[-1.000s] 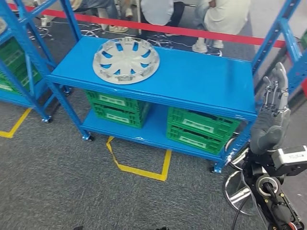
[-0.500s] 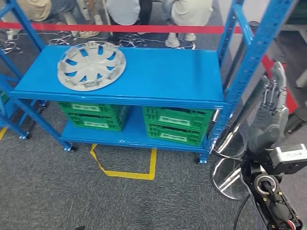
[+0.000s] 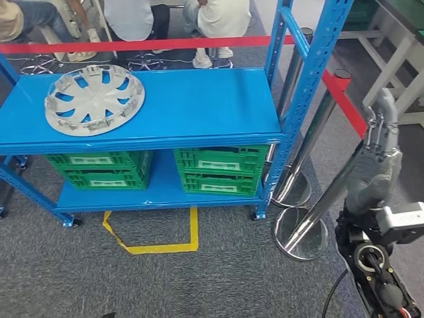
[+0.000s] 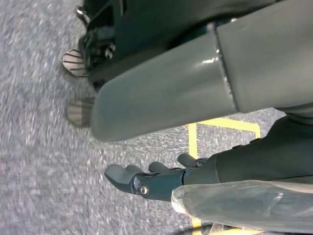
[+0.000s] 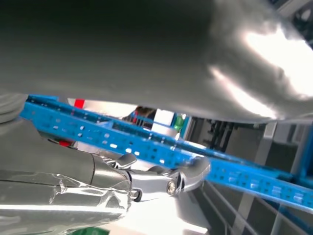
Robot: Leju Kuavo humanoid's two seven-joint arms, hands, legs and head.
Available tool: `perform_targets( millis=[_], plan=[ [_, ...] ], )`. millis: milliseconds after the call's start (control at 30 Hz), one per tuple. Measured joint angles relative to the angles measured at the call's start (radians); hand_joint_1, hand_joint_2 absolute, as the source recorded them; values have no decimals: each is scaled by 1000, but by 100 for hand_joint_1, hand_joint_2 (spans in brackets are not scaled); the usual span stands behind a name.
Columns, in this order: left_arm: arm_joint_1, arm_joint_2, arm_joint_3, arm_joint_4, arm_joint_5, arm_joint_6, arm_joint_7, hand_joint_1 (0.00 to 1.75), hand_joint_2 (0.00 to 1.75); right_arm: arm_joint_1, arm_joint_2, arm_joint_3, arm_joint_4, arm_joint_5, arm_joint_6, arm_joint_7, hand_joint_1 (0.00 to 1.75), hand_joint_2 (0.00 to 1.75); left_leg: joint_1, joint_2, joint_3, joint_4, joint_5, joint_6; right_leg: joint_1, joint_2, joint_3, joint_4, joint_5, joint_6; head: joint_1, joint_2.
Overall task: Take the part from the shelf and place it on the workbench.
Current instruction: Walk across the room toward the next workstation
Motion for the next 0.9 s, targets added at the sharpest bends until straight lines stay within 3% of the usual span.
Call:
perform_targets(
  millis=[33, 67, 100, 133, 200, 233, 300, 433, 500, 600, 700, 833, 900],
  plan=[
    [2, -1, 0, 0, 0, 0, 0, 0, 0, 0, 0, 0, 0, 0, 0, 0, 0, 0, 0, 10, 0, 0, -1, 0, -3, -8, -27, 63, -25, 5, 3, 0],
    [4, -1, 0, 0, 0, 0, 0, 0, 0, 1, 0, 0, 1, 0, 0, 0, 0, 0, 0, 19, 1, 1, -2, -1, -6, -13, -39, 96, -33, 9, 5, 0],
    [4, -2, 0, 0, 0, 0, 1, 0, 0, 1, 0, 0, 1, 0, 0, 0, 0, 0, 0, 26, 2, 2, -4, -3, -9, -16, -33, 91, -22, 13, 7, 0],
    [4, -2, 0, 0, 1, 0, 1, 0, 0, 1, 0, 0, 2, 0, 0, 0, 0, 0, 1, 33, 4, 3, -6, -6, -12, -18, -7, 49, 4, 16, 10, 0],
    [3, -4, 0, 0, 2, 1, 2, 0, 0, 0, 0, 1, 2, 0, 0, 0, 0, 0, 2, 40, 8, 6, -11, -14, -17, -26, 72, -91, 63, 20, 13, 0],
    [2, -5, 0, 0, 3, 1, 1, 0, 0, -2, 0, 1, 2, 1, 0, 0, 0, 0, 1, 42, 8, 11, -13, -19, -16, -29, 103, -148, 79, 18, 16, 0],
    [2, -4, 0, 0, 3, 2, 1, 0, 0, -4, 0, 2, 3, 2, 0, 0, 0, 0, -4, 42, 3, 20, -17, -27, -14, -32, 129, -196, 81, 8, 14, 0],
    [3, -3, 0, 0, 4, 2, 1, 0, 0, -7, 0, 4, 3, 3, 0, 0, 0, 0, -7, 40, -3, 24, -11, -10, -12, -29, 128, -198, 84, -2, -6, 0],
    [3, -3, 0, 0, 4, 2, 1, 0, 0, -8, 0, 5, 3, 4, 0, 0, 0, 0, -6, 40, -1, 19, -9, -9, -9, -29, 128, -198, 83, -6, -14, 0],
    [3, -3, 0, 0, 4, 3, 0, 0, 0, -10, 0, 8, 4, 10, 0, 7, 0, 0, -3, 40, 1, 12, -6, -16, -6, -30, 128, -198, 82, -14, -18, 0],
    [4, -3, 0, 0, 4, 3, 0, 0, 0, -12, 0, 10, 7, 27, 0, 26, 0, 0, 0, 40, 2, 8, -5, -34, -3, -30, 128, -197, 82, -17, -18, 0],
    [6, -4, 0, 0, 4, 6, 0, 0, 0, -19, 0, 15, 28, 88, 21, 126, 0, 175, 1, 40, 2, 7, -5, -44, -2, -30, 129, -197, 82, -17, -18, 0],
    [6, -5, 0, 0, 4, 12, 0, 0, 0, -30, 0, 23, 75, 93, 59, 206, 0, 175, 1, 40, 2, 7, -5, -46, -1, -30, 129, -198, 82, -18, -18, 0]
  ],
)
